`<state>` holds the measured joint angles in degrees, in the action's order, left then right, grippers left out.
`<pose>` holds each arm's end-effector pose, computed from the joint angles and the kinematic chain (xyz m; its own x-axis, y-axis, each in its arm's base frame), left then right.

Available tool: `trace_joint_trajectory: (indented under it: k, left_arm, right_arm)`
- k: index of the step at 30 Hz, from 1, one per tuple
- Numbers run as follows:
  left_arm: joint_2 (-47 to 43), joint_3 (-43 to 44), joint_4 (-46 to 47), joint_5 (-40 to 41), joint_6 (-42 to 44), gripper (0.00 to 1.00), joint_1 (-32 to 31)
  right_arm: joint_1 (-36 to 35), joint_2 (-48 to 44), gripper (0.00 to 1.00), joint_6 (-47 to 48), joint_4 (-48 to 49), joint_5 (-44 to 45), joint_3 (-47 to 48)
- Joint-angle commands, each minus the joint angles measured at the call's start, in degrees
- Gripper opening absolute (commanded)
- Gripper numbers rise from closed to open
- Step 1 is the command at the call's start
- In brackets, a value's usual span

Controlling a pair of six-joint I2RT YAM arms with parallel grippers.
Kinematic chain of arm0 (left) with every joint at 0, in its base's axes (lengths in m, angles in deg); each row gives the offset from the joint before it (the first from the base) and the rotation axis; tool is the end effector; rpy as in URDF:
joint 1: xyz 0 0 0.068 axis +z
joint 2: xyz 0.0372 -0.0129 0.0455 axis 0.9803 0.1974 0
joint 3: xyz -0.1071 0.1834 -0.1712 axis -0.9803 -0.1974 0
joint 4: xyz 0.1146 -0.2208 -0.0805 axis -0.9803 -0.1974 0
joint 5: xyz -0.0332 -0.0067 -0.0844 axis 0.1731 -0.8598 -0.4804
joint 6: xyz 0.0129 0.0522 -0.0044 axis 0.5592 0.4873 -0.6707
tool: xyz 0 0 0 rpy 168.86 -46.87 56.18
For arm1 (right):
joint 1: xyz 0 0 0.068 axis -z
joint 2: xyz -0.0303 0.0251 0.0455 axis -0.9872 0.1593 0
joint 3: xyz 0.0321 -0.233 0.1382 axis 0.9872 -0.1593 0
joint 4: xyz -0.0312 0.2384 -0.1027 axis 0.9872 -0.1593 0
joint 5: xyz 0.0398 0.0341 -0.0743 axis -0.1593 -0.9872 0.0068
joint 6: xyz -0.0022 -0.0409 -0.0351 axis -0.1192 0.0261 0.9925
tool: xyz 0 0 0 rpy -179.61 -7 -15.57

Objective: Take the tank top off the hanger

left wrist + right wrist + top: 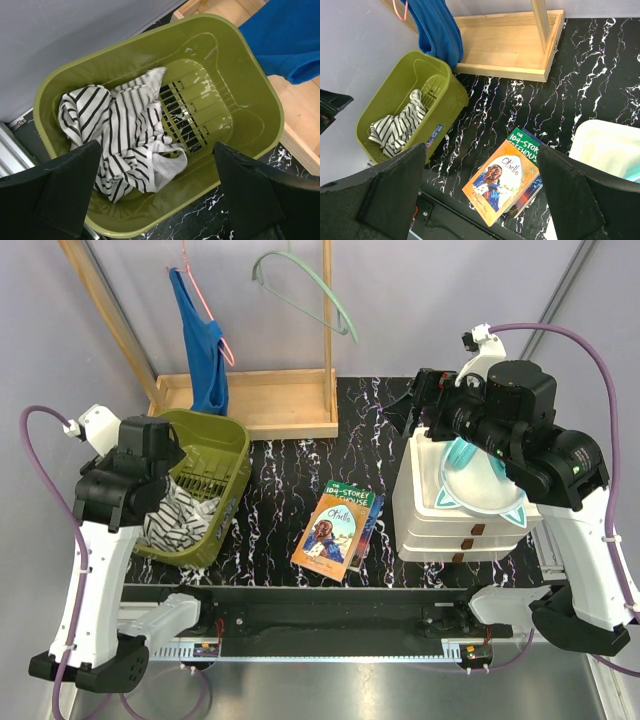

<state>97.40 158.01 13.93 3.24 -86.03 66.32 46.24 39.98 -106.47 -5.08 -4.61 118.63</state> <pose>0.1373 -0.0049 0.4340 -0.2299 -0.4910 -0.8403 -0.7190 0.6675 -0.1934 0.1551 0.1052 0.5379 -0.4272 0.1771 -0.8866 -0.3998 0.8425 0.3610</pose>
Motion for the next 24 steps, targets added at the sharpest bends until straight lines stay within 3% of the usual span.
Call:
trace_joint_trajectory:
  k: [1,2,3,6,7,10,15,24]
  left_arm:
    - [0.60,5.66,7.07,-7.82,5.84,0.99,0.17]
    - [0.51,6.97,9.27,-11.24,7.70,0.99,0.17]
    - [0.25,7.34,12.51,-21.37,10.07,0.99,0.25]
    - [-2.20,7.52,27.80,-39.15,12.55,0.93,0.17]
    - [-2.48,6.99,35.67,-41.14,10.81,0.91,0.25]
    - [0.32,8.82,39.96,-38.44,6.59,0.91,0.25]
    - [11.90,19.37,40.67,-32.03,4.21,0.91,0.34]
    - [31.51,34.40,43.75,-33.67,0.96,0.87,4.37]
  right_arm:
    - [0.22,0.61,1.00,0.55,2.67,-0.72,0.87]
    - [0.22,0.70,1.00,0.72,2.67,-0.64,1.13]
    - [0.22,0.70,1.00,0.90,2.67,-0.72,1.31]
    - [0.22,1.05,1.00,1.69,2.41,-0.99,2.01]
    - [0.22,1.22,1.00,1.95,2.23,-1.07,2.27]
    - [0.22,1.75,1.00,2.31,1.18,-1.60,3.85]
    - [0.22,1.84,1.00,2.92,-0.05,-2.22,4.65]
    - [0.22,2.02,1.00,3.71,-1.63,-3.45,5.88]
